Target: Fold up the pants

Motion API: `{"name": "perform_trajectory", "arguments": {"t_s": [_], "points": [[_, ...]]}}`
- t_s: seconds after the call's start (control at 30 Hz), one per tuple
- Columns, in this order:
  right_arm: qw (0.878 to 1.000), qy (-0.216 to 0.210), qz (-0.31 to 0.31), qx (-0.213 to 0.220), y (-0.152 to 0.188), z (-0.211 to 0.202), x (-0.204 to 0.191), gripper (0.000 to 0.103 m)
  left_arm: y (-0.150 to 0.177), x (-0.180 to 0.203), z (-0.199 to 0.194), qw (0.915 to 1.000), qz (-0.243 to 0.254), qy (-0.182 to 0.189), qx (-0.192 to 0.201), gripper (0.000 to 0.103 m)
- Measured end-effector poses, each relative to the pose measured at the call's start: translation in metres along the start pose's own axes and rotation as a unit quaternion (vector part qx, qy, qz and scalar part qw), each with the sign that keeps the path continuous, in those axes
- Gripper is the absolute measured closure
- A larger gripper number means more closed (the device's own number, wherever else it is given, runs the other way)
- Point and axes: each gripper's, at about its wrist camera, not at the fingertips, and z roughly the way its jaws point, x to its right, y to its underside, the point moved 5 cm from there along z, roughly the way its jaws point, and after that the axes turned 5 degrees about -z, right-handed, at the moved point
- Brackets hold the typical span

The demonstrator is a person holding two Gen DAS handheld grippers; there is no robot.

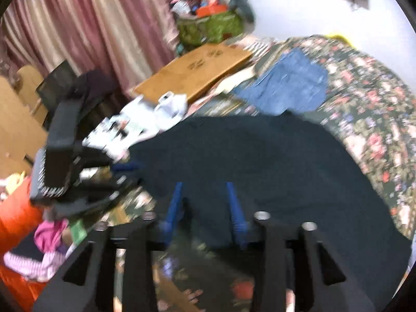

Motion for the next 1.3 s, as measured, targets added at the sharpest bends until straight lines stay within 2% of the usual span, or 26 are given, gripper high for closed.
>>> {"name": "perform_trajectory", "arguments": {"t_s": [0.1, 0.17, 0.27, 0.3, 0.33, 0.37, 0.4, 0.47, 0.6, 0.7, 0.8, 0.9, 0.97, 1.03, 1.1, 1.2, 1.3], "points": [[0.999, 0.042, 0.024, 0.009, -0.005, 0.005, 0.024, 0.052, 0.002, -0.003, -0.009, 1.0, -0.008, 0.001, 0.003, 0.09], [0.996, 0.075, 0.05, -0.013, 0.001, 0.017, 0.046, 0.052, 0.001, -0.007, -0.019, 0.9999, -0.012, -0.006, 0.009, 0.088], [0.992, 0.085, 0.076, -0.052, 0.024, 0.03, 0.067, 0.052, -0.005, -0.014, -0.033, 0.9992, -0.027, -0.016, 0.025, 0.079], [0.992, 0.079, 0.084, -0.053, 0.033, 0.029, 0.072, 0.05, -0.01, -0.019, -0.036, 0.9987, -0.036, -0.017, 0.032, 0.065], [0.992, 0.073, 0.091, -0.046, 0.037, 0.024, 0.072, 0.048, -0.017, -0.023, -0.038, 0.9979, -0.047, -0.02, 0.041, 0.045], [0.992, 0.07, 0.099, -0.045, 0.042, 0.019, 0.075, 0.047, -0.025, -0.028, -0.039, 0.9968, -0.058, -0.022, 0.051, 0.039], [0.991, 0.066, 0.108, -0.045, 0.048, 0.014, 0.076, 0.047, -0.032, -0.032, -0.039, 0.9956, -0.069, -0.024, 0.06, 0.036], [0.99, 0.064, 0.118, -0.041, 0.059, 0.002, 0.08, 0.047, -0.048, -0.038, -0.033, 0.9943, -0.087, -0.02, 0.058, 0.036], [0.988, 0.067, 0.139, -0.027, 0.081, -0.026, 0.087, 0.047, -0.068, -0.043, -0.001, 0.992, -0.123, -0.004, 0.028, 0.036], [0.983, 0.064, 0.172, -0.01, 0.093, -0.045, 0.095, 0.047, -0.063, -0.034, 0.025, 0.9932, -0.116, -0.006, -0.011, 0.036], [0.975, 0.08, 0.208, 0.018, 0.109, -0.073, 0.111, 0.047, -0.046, -0.02, 0.047, 0.9938, -0.094, -0.005, -0.059, 0.036], [0.961, 0.109, 0.25, 0.034, 0.133, -0.099, 0.131, 0.042, -0.037, -0.016, 0.043, 0.9941, -0.086, -0.018, -0.064, 0.034], [0.951, 0.145, 0.27, 0.037, 0.152, -0.115, 0.147, 0.035, -0.036, -0.014, 0.036, 0.9948, -0.074, -0.023, -0.066, 0.034], [0.938, 0.178, 0.295, 0.042, 0.174, -0.13, 0.164, 0.032, -0.037, -0.011, 0.029, 0.9952, -0.064, -0.033, -0.066, 0.034], [0.922, 0.188, 0.334, 0.046, 0.197, -0.139, 0.179, 0.032, -0.044, -0.008, 0.024, 0.9951, -0.068, -0.034, -0.062, 0.033], [0.899, 0.186, 0.392, 0.053, 0.228, -0.145, 0.196, 0.032, -0.062, 0.0, 0.018, 0.9949, -0.088, -0.017, -0.045, 0.023], [0.883, 0.19, 0.426, 0.054, 0.247, -0.145, 0.206, 0.032, -0.083, 0.02, 0.022, 0.9954, -0.089, 0.0, -0.035, 0.021]]}}
